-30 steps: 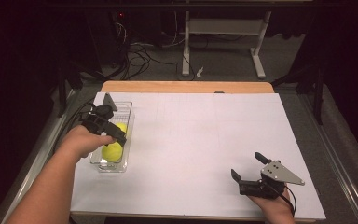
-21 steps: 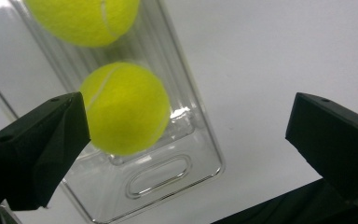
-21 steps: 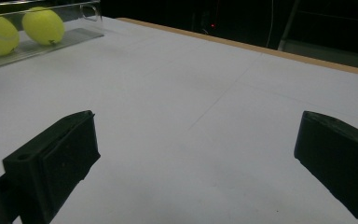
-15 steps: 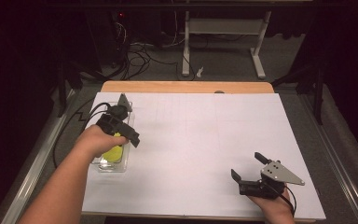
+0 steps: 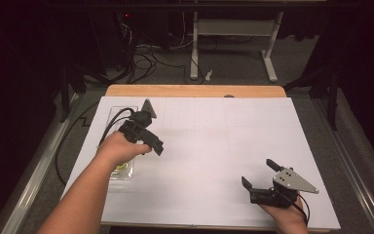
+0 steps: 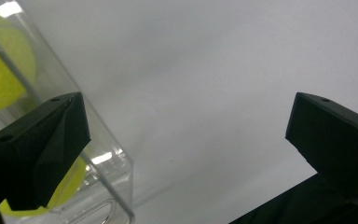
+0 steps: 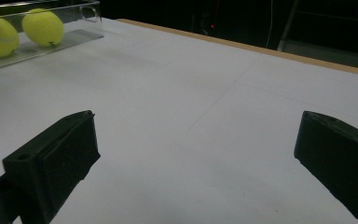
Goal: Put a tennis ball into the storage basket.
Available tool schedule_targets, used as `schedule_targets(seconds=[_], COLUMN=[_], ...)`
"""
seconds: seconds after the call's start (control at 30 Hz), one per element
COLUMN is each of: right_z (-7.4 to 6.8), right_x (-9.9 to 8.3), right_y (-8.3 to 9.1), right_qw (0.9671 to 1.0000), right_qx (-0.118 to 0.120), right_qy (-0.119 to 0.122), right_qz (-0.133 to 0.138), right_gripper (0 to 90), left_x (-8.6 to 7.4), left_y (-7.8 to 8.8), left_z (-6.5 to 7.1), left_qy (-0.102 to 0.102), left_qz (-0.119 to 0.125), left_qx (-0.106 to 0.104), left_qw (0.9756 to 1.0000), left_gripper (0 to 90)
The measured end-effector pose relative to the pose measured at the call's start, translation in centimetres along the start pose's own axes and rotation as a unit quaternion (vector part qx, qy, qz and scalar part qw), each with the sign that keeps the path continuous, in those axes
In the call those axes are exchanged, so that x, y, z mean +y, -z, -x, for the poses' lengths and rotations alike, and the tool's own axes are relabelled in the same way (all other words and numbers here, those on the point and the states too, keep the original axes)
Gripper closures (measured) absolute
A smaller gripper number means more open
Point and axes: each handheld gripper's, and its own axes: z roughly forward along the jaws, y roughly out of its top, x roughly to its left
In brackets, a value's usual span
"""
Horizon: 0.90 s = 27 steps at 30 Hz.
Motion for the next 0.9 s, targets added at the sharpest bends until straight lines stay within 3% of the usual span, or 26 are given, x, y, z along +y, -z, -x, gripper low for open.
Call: schedule_targets(seconds=[0.5, 0.67, 0.9], right_z=[-0.2, -0.1, -0.2], right_x=[0.0, 0.0, 0.0], right_y=[-0.2, -0.1, -0.1], right_qw=[1.0, 1.0, 1.0], right_qx=[0.001, 0.0, 0.001], right_qy=[0.004, 0.002, 0.004], right_qz=[-0.003, -0.002, -0.001], right_gripper=[0.3, 0.3, 0.3], left_x=[-1.1, -1.8, -3.9], left_y=[-0.9, -1.3, -2.9], left_z=[3.6, 3.6, 2.8], left_qy=[-0.026, -0.028, -0.035], left_qz=[0.009, 0.013, 0.007], left_qx=[-0.02, -0.033, -0.041], left_qw=[0.9994, 0.999, 0.9985], left_gripper=[0.8, 0.8, 0.8])
